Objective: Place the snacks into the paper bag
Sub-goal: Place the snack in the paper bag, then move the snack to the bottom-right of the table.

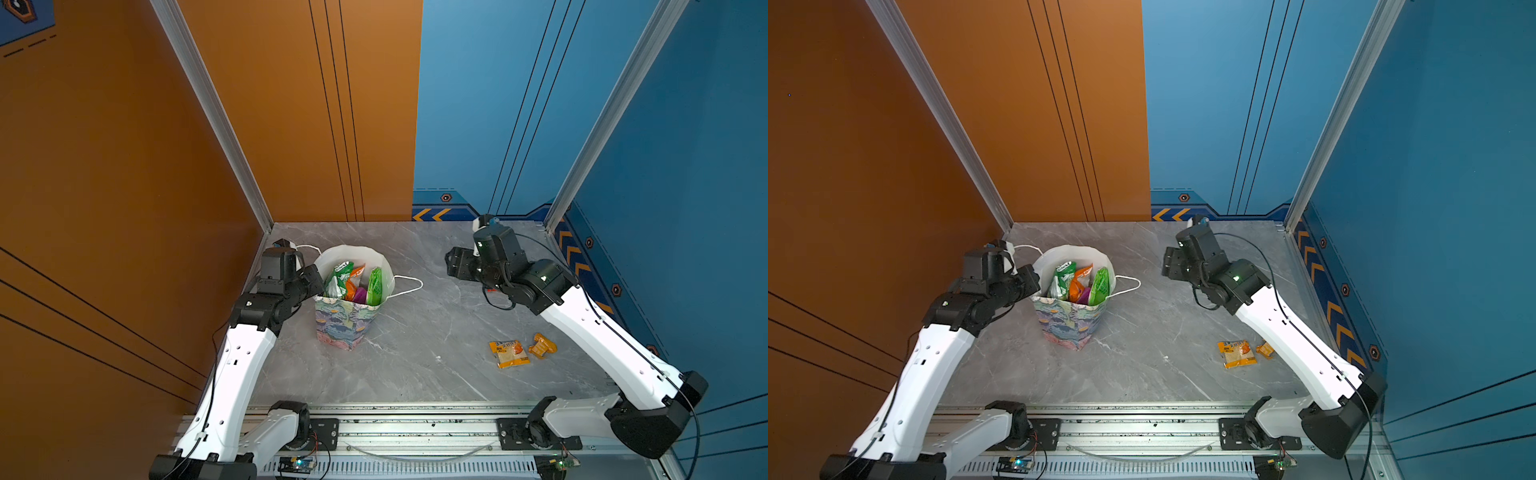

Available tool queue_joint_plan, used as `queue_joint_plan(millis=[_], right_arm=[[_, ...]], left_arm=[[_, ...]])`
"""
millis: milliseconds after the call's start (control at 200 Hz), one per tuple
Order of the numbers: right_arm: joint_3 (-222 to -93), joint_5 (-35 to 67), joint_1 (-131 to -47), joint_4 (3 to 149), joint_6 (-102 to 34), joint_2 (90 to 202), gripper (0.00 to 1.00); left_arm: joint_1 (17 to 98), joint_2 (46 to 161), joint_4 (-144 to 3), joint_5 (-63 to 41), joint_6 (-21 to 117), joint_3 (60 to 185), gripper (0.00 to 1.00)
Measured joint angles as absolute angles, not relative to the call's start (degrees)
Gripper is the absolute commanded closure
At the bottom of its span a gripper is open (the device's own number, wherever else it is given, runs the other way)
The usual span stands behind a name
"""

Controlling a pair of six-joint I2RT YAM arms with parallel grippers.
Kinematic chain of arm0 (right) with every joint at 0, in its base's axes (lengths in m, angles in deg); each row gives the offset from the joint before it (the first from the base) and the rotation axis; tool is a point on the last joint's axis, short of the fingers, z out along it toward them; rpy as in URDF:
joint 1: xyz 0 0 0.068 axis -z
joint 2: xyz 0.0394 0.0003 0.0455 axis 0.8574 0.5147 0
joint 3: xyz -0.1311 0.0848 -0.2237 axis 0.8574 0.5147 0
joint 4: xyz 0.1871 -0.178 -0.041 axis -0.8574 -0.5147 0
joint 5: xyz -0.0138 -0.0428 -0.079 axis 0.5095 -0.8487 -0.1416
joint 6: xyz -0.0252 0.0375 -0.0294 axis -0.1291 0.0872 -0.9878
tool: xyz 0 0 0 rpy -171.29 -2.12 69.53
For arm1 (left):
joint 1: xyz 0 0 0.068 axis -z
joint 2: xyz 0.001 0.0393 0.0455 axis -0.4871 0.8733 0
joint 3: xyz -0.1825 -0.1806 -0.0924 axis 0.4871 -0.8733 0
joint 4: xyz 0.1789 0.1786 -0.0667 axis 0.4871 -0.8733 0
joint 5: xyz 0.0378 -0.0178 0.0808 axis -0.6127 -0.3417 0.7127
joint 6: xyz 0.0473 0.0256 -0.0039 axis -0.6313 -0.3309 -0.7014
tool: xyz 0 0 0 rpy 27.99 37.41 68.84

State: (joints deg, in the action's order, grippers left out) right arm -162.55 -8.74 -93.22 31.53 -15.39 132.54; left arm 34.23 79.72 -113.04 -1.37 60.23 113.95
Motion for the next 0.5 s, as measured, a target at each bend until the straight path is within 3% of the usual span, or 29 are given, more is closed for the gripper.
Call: queue_joint_plan(millis=[260, 501], right_arm=[[-149.04, -9.07, -83.14, 29.35, -12.07, 127.03, 0.15], [-140.80, -0.48, -73.50, 29.52, -9.32, 126.62, 0.15]], left_arm=[[33.64, 79.13, -111.92, -2.45, 58.56, 112.55, 0.97], [33.08, 78.22, -111.90, -2.95, 57.65, 112.16, 0.97]])
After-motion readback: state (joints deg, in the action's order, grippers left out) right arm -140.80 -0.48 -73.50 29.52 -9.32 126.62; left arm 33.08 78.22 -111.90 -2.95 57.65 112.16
